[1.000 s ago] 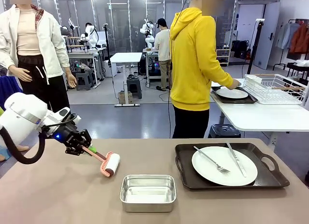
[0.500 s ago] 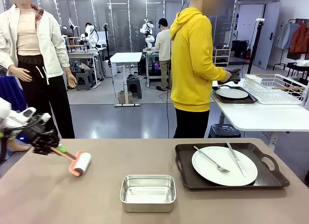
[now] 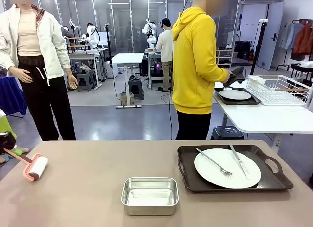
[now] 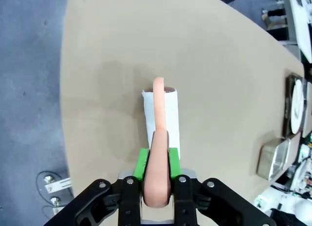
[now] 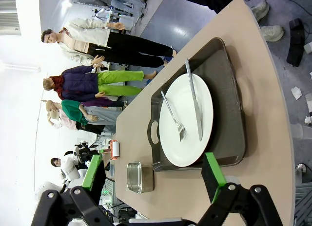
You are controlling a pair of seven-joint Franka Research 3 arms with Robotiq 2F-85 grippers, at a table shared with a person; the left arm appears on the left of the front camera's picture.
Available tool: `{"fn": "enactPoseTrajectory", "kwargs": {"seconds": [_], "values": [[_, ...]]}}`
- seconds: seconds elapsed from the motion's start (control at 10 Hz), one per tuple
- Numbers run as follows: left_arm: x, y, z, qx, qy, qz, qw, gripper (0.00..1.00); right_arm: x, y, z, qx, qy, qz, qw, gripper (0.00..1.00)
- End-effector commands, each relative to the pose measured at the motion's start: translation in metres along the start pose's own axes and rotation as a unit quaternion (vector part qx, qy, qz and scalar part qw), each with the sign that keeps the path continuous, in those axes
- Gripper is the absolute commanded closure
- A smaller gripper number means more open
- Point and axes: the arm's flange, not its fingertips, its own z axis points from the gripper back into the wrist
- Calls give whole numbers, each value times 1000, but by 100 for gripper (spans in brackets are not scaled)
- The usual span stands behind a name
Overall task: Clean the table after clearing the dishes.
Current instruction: When the left (or right) Handle tray is removed, use the left hand (or right hand) to clean the left (or right) side of the table with the Lint Roller.
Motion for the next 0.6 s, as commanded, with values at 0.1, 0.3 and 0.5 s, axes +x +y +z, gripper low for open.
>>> {"fn": "enactPoseTrajectory", "kwargs": {"seconds": [0.1,0.3,0.5], "values": [[-26,-43,35,20,-37,-76,996,79,-1,2,2,2,5,9,1000,0],[-48,-77,74,40,-62,-113,991,79,-1,2,2,2,5,9,1000,0],[-63,-86,85,31,-94,-106,989,79,-1,2,2,2,5,9,1000,0]]}}
